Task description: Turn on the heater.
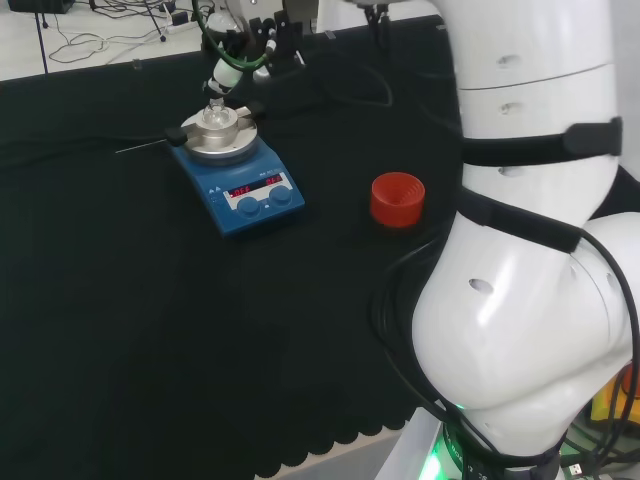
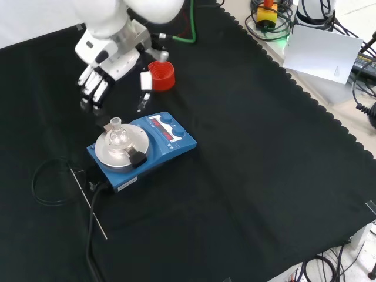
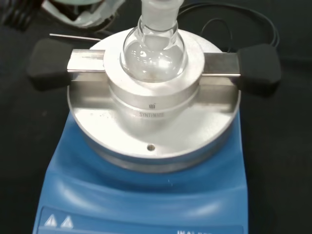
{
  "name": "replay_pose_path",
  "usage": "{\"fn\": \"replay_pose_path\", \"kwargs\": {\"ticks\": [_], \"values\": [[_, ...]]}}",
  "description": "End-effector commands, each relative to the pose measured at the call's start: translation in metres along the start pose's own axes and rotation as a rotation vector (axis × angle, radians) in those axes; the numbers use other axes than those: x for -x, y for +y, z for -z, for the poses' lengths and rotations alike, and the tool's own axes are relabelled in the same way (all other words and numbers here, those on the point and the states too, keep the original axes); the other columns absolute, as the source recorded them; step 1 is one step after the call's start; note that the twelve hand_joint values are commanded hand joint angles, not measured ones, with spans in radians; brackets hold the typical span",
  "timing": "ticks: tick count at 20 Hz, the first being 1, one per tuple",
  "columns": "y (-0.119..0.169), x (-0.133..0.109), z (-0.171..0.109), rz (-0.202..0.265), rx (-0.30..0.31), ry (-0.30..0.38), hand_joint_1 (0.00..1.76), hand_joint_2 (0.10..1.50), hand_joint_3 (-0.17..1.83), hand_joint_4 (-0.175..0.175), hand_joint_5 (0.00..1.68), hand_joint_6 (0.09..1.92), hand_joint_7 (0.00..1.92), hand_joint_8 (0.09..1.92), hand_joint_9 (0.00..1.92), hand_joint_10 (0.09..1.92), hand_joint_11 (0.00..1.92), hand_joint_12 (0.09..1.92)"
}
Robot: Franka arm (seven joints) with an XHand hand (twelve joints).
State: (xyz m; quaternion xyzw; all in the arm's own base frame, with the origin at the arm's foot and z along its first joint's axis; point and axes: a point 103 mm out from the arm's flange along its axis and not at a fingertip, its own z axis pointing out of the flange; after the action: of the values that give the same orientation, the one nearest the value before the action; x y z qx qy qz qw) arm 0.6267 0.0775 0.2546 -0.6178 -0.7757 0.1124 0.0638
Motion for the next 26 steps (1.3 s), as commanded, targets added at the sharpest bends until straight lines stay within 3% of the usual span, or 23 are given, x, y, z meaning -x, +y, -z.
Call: {"fn": "replay_pose_path", "kwargs": {"ticks": [1, 7, 12, 16, 21, 24, 26], "values": [[-0.056, 0.003, 0.019, -0.054, 0.056, 0.027, 0.77, 0.66, 0.48, -0.057, 0.41, 0.65, 0.14, 0.70, 0.39, 0.71, 0.22, 1.39], [-0.094, -0.006, 0.008, -0.070, 0.020, 0.051, 0.76, 0.67, 0.48, -0.057, 0.40, 0.64, 0.15, 0.70, 0.39, 0.71, 0.22, 1.39], [-0.118, -0.013, -0.012, -0.082, -0.038, 0.067, 0.87, 0.67, 0.53, -0.061, 0.43, 0.61, 0.37, 0.71, 0.61, 0.66, 0.32, 1.36], [-0.128, -0.014, -0.030, -0.094, -0.097, 0.099, 0.93, 0.65, 0.61, -0.070, 0.47, 0.64, 0.73, 0.76, 0.95, 0.62, 0.53, 1.29], [-0.130, -0.021, -0.053, -0.090, -0.158, 0.132, 0.97, 0.64, 0.65, -0.094, 0.47, 0.64, 1.02, 0.83, 1.23, 0.61, 0.86, 1.12], [-0.128, -0.028, -0.067, -0.084, -0.204, 0.142, 1.01, 0.66, 0.64, -0.125, 0.49, 0.65, 1.22, 0.89, 1.44, 0.63, 1.16, 0.94], [-0.126, -0.027, -0.077, -0.081, -0.240, 0.151, 1.04, 0.68, 0.63, -0.156, 0.53, 0.66, 1.39, 0.99, 1.59, 0.78, 1.41, 0.87]]}}
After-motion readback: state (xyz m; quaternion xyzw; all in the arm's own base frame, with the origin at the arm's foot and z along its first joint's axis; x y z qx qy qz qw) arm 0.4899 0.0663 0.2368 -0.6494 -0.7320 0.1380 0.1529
